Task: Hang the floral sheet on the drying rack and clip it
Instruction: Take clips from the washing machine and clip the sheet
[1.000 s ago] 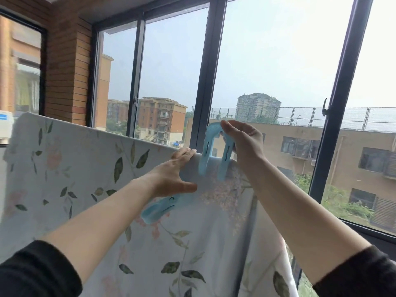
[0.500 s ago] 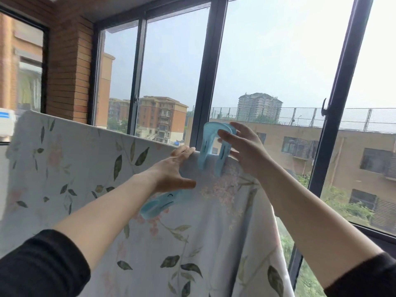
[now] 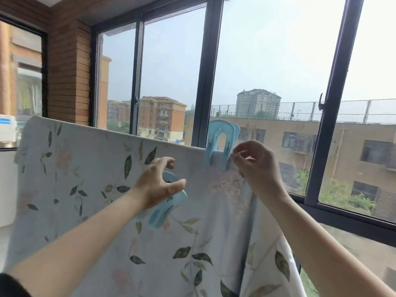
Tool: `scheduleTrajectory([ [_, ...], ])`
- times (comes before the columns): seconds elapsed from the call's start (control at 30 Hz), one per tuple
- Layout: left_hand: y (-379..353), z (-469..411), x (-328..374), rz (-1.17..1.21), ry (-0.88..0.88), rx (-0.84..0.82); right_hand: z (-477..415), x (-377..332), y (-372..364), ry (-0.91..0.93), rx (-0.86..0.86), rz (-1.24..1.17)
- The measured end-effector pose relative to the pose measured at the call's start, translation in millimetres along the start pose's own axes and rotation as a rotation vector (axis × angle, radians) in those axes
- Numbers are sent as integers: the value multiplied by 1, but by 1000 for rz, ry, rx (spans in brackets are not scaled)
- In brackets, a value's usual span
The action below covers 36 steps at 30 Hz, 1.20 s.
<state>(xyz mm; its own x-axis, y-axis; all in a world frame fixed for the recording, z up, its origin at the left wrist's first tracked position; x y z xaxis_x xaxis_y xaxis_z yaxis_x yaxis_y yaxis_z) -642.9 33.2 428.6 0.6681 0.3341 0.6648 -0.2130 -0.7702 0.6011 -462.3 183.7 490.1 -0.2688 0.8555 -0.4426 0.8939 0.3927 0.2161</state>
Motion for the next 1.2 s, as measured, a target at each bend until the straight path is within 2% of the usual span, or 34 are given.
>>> scheduleTrajectory([
  [0.17,30,35,-39,241,112,16,51,-24,-59,-121,-359,-278],
  [0.27,51,48,-58,405,167,29,80,-31,-97,-208,-492,-363],
  [0.37,64,57,-72,514,210,-11,102,-46,-130,-193,-563,-398],
  [0.57,79,55,-96,545,232,-53,102,-71,-179,-85,-561,-458],
  [0.73,91,31,-115,485,220,-131,77,-59,-206,-16,-481,-440],
  [0.87,86,17,-141,597,339,-337,48,-28,-215,-92,-356,-540],
  [0.93,76,13,-148,548,356,-439,37,-15,-222,-146,-339,-629],
  [1.03,73,-7,-155,556,320,-404,21,-3,-239,-149,-342,-657],
  [1.2,87,-36,-171,564,251,-300,9,10,-273,-156,-348,-535],
])
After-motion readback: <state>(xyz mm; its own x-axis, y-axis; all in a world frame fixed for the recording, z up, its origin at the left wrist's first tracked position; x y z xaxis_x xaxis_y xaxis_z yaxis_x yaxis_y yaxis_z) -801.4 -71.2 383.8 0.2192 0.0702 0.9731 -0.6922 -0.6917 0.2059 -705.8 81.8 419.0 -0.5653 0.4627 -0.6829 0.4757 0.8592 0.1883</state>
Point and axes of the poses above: each hand's wrist, its own z-axis away from the middle knuckle, its own y-axis out of the back of the hand, x = y × z, the point moved 8 cm from there along -z, towards the middle knuckle, and after that the axes turned 13 degrees about y, right-handed, at the moved point
